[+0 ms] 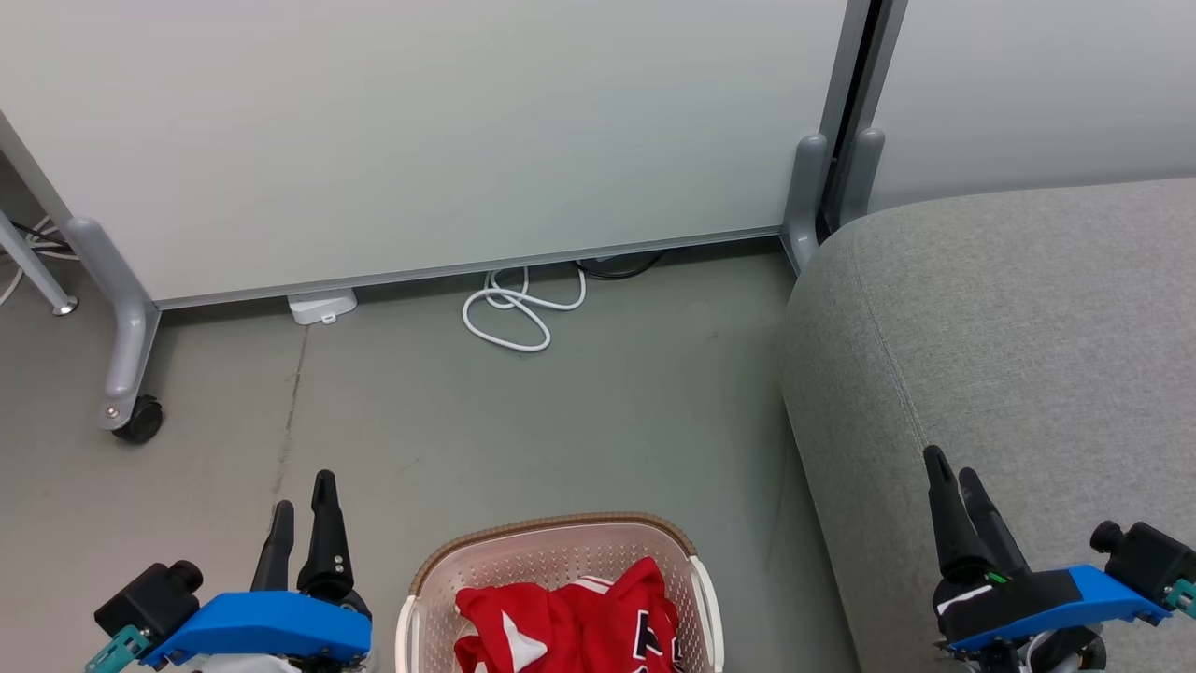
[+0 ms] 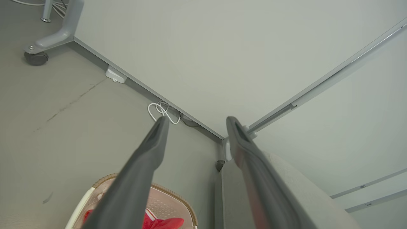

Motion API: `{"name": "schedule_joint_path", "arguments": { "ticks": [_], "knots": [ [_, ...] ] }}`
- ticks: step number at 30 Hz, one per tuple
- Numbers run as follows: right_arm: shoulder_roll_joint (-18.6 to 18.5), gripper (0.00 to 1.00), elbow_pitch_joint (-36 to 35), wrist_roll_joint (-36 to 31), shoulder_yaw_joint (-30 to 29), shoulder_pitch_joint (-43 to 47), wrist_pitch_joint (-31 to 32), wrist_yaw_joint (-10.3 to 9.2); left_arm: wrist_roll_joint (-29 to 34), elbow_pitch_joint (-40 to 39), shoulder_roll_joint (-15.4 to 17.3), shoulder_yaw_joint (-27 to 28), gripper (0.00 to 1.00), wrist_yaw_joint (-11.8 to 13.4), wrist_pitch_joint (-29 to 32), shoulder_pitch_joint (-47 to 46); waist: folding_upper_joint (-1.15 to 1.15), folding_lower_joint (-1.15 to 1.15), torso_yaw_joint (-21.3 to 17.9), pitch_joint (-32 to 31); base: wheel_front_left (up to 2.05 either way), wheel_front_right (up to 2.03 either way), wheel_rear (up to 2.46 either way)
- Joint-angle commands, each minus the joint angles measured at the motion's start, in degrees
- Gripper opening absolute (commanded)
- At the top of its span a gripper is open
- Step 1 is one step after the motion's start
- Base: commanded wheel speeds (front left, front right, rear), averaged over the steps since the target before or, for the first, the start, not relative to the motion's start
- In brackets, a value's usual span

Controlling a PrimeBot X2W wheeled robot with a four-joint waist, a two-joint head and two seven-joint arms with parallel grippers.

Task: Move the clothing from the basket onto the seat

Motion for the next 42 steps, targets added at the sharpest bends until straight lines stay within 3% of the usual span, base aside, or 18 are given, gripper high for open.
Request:
{"name": "schedule_joint_path", "arguments": {
  "ticks": [1,23,42],
  "knots": [
    [-0.4,1.0,-0.8,-2.2,0.2,-1.5,-0.4,0.13,2.1,-1.0,0.6,-0.4,1.0,0.3,-0.6,-1.2,0.0,0.0,0.0,0.0,0.0,0.0,0.0],
    [-0.6,1.0,-0.8,-17.5,1.4,-1.8,-2.7,0.15,17.3,-0.9,1.2,-2.4,1.0,1.9,-4.3,-1.0,0.0,0.0,0.4,0.1,0.0,0.0,0.0],
    [-0.7,1.0,-0.4,-28.4,1.7,-1.7,-2.6,0.18,26.8,-0.1,1.0,-3.5,1.0,3.0,-6.9,0.1,0.0,0.0,0.6,-0.1,0.0,0.0,0.0]
  ]
}}
